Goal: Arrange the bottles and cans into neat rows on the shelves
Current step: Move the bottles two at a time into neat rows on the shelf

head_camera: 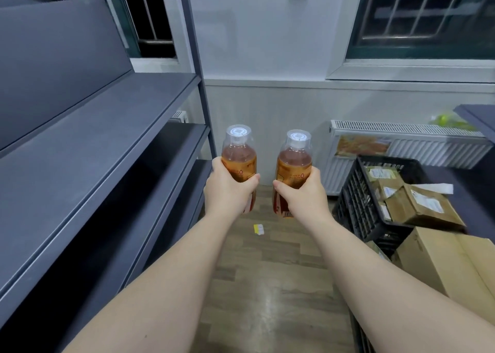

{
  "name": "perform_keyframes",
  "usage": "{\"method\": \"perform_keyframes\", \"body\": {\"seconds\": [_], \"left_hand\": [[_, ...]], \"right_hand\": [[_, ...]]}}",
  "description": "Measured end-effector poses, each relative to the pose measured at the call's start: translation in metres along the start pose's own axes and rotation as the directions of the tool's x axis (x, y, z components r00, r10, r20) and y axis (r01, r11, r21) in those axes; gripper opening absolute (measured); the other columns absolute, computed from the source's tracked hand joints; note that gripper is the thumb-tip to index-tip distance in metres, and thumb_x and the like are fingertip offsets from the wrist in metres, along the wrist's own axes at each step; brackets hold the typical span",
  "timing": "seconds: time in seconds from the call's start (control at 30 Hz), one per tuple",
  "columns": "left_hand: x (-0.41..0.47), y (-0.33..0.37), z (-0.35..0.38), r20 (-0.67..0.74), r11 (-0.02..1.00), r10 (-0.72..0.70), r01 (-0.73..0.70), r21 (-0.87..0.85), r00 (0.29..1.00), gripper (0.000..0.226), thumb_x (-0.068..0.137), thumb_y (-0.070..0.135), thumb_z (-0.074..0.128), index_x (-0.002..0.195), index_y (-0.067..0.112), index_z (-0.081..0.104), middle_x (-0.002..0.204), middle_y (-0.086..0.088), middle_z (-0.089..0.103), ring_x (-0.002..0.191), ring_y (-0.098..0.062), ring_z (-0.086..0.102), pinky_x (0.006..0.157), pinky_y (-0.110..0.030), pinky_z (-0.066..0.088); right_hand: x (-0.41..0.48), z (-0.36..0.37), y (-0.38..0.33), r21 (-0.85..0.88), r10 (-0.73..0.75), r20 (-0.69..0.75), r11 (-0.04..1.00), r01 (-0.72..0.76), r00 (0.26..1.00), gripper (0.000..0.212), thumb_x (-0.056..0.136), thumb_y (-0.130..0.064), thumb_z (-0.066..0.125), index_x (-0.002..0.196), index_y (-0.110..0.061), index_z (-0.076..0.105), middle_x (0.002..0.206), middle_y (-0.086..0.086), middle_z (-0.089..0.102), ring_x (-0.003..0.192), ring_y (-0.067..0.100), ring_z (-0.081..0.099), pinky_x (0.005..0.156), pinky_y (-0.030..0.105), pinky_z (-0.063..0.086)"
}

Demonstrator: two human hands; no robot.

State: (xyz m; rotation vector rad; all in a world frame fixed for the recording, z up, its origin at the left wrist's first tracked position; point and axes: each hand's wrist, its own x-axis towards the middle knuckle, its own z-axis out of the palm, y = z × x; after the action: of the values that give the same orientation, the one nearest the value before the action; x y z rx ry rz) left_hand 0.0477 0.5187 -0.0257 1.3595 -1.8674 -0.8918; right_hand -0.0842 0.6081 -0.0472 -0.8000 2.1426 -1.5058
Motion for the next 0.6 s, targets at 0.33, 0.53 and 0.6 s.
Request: {"method": "perform_keyframes", "body": {"seconds": [0.33, 0.53, 0.6], "left_hand": [[0.094, 0.023, 0.045, -0.048, 1.000, -0.003, 0.002, -0.009, 0.999, 0.067, 0.079, 0.049, 0.078, 0.126, 0.026, 0.038, 0.107, 0.009, 0.051, 0.105, -0.020, 0.057, 0.088, -0.037, 0.054], [0.166, 0.018, 0.064, -0.082, 1.000, -0.030, 0.030, 0.000, 0.996, 0.069, 0.076, 0.054, 0.078, 0.125, 0.026, 0.039, 0.110, 0.007, 0.053, 0.111, -0.026, 0.059, 0.093, -0.046, 0.054], [0.192, 0.016, 0.070, -0.078, 1.000, -0.022, 0.022, -0.005, 0.997, 0.069, 0.077, 0.054, 0.078, 0.126, 0.027, 0.038, 0.113, 0.007, 0.053, 0.111, -0.026, 0.059, 0.091, -0.043, 0.054]], "right_hand": [[0.115, 0.007, -0.011, 0.003, -0.028, 0.043, 1.000, 0.027, 0.999, 0.058, 0.080, -0.039, 0.080, 0.120, -0.029, 0.039, 0.118, -0.003, 0.059, 0.107, 0.019, 0.058, 0.089, 0.035, 0.049], [0.186, 0.040, -0.016, -0.012, -0.031, 0.055, 0.999, 0.031, 0.998, 0.063, 0.078, -0.041, 0.081, 0.126, -0.025, 0.043, 0.117, -0.004, 0.061, 0.107, 0.019, 0.060, 0.095, 0.044, 0.053], [0.209, 0.054, -0.020, -0.008, -0.035, 0.059, 0.999, 0.036, 0.998, 0.064, 0.078, -0.041, 0.081, 0.127, -0.025, 0.043, 0.118, -0.003, 0.060, 0.108, 0.019, 0.060, 0.095, 0.045, 0.053]]}}
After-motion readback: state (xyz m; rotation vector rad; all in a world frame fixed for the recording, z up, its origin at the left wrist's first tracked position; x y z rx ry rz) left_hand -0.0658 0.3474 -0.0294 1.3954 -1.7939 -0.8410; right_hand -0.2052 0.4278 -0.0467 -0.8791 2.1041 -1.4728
